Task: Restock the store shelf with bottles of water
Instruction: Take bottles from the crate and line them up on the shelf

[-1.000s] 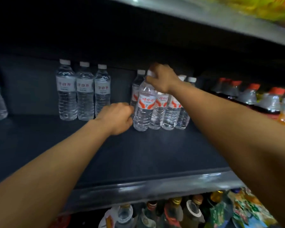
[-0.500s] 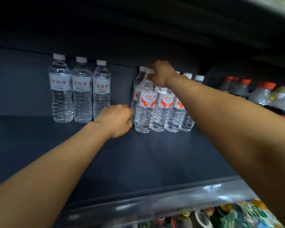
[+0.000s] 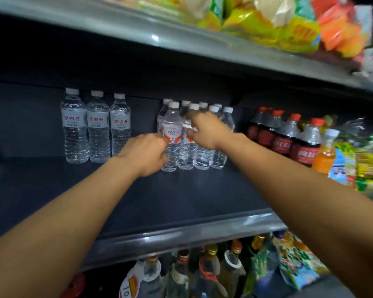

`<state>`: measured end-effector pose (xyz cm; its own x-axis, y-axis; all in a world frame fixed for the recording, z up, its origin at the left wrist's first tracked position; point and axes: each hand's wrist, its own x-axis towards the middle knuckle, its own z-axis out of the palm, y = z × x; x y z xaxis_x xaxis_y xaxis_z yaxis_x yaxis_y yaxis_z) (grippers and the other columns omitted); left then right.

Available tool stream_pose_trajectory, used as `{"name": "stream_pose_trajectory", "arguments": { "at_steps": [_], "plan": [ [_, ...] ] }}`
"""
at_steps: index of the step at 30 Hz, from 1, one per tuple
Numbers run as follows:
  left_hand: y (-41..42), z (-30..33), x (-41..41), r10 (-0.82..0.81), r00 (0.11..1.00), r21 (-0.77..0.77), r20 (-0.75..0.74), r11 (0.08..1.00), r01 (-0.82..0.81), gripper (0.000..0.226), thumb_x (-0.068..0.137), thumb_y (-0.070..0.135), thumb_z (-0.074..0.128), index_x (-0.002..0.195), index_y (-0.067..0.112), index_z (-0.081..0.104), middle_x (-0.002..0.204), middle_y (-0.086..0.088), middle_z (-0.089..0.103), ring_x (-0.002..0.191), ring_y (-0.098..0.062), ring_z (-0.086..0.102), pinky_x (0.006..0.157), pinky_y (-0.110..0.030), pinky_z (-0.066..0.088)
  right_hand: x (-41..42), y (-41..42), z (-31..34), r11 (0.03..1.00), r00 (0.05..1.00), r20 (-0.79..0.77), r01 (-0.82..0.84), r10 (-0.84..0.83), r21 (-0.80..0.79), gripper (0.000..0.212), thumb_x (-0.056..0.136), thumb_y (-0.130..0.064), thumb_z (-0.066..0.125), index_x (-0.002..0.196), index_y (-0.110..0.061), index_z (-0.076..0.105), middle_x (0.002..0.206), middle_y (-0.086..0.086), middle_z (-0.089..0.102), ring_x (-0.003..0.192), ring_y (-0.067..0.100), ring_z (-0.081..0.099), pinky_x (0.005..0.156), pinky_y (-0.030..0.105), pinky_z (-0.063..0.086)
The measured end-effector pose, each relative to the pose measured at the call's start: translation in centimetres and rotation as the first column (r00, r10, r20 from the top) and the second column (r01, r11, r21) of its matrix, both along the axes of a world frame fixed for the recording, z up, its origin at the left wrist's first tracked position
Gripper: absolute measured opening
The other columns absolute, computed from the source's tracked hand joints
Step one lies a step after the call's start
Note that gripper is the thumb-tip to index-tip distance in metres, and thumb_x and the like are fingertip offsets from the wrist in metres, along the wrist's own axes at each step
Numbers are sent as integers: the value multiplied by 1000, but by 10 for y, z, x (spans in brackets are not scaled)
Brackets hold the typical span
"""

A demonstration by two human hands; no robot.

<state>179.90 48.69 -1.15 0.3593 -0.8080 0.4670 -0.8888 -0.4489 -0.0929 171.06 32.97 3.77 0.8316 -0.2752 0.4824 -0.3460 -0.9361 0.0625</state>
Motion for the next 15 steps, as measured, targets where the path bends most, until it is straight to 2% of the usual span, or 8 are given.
{"name": "stream_pose_trajectory", "arguments": {
  "at_steps": [4, 7, 9, 12, 15],
  "plan": [
    [2, 2, -56, -57, 998, 8, -9, 998, 57, 26, 92, 24, 45, 112, 13, 57, 120, -7, 57, 108, -31, 56, 79, -37, 46, -86, 16, -30, 1000, 997, -75, -13, 13, 2, 35, 93, -24, 52, 124, -8, 50, 122, 15, 57, 112, 35, 53, 86, 38, 45],
    [-3, -5, -109, -118, 993, 23, -26, 993, 119, 25, 92, 23, 45, 110, 10, 57, 120, -9, 57, 109, -31, 55, 77, -36, 44, -157, 24, -57, 1000, 993, -120, 15, -15, 2, 29, 93, -25, 50, 117, -8, 49, 117, 13, 56, 111, 34, 52, 86, 41, 45],
    [-11, -14, -146, -176, 984, 28, -40, 984, 177, 25, 92, 24, 46, 110, 11, 57, 121, -9, 57, 110, -31, 55, 80, -38, 45, -204, 29, -75, 999, 989, -140, 54, -54, -8, 32, 94, -25, 49, 119, -7, 49, 116, 13, 55, 111, 33, 50, 89, 42, 42],
    [-28, -34, -207, -260, 961, 58, -93, 962, 266, 31, 94, 26, 46, 121, 13, 56, 123, -7, 54, 112, -30, 53, 81, -39, 45, -275, 35, -102, 989, 980, -146, 143, -137, 28, 33, 94, -23, 48, 123, -7, 49, 118, 13, 55, 112, 31, 49, 87, 39, 39],
    [-47, -65, -271, -370, 920, 83, -125, 921, 382, 31, 93, 26, 46, 120, 14, 56, 122, -6, 55, 112, -30, 54, 82, -39, 47, -346, 35, -132, 968, 964, -140, 239, -227, 79, 32, 90, -21, 51, 118, -6, 53, 113, 16, 58, 107, 36, 53, 84, 42, 43]
  ]
}}
